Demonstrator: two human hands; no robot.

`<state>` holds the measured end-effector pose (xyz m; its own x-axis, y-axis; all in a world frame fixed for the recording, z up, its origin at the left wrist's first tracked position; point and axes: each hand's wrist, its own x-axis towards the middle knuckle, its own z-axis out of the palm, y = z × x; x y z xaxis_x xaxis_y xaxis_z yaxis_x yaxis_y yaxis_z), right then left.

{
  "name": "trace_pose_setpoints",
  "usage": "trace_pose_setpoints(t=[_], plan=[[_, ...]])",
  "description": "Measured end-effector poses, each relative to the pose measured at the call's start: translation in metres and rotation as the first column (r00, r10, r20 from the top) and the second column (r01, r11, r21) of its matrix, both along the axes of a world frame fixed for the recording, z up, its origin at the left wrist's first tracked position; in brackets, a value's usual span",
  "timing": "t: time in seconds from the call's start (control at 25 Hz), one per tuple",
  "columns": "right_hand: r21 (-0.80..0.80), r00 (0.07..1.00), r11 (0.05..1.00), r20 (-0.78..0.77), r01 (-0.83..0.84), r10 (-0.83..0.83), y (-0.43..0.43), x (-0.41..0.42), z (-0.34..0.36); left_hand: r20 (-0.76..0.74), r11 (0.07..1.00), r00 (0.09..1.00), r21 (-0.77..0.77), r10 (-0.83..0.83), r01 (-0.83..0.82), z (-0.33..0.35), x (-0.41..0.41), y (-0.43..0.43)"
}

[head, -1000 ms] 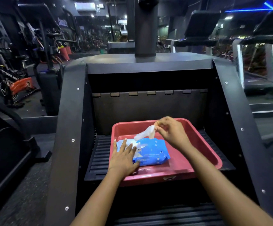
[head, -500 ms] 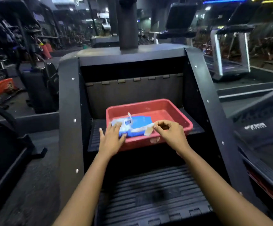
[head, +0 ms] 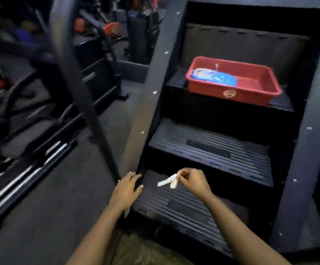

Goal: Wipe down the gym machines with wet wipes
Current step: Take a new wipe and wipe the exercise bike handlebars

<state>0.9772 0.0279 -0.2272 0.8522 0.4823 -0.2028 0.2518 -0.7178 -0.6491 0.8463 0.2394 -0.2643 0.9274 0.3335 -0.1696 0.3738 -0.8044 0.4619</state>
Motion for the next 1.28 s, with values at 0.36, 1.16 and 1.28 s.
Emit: trace_pose_setpoints(t=[0.36,1.16,1.28], plan=[[-0.111,0.837,0.830,-0.102,-0.547,0.538,0.080,-0.200,-0.045,-0.298,0.805,0.776,-0.044,0.555,-0.592,-0.018,-0.314,0.001],[-0.167,0.103,0.099,-0.016,-0.981,0.995,0.518,-0.695,-0.029,-0.377,0.061,0.104,-0.124,0.920,-0.990,-0.009,-0.831,0.193],[-0.187,0.089,0.089,0.012,-0.978,0.996,0.605,-0.726,-0.037,-0.364,0.119,0.158,-0.127,0.918,-0.985,-0.012,-0.863,0.287]])
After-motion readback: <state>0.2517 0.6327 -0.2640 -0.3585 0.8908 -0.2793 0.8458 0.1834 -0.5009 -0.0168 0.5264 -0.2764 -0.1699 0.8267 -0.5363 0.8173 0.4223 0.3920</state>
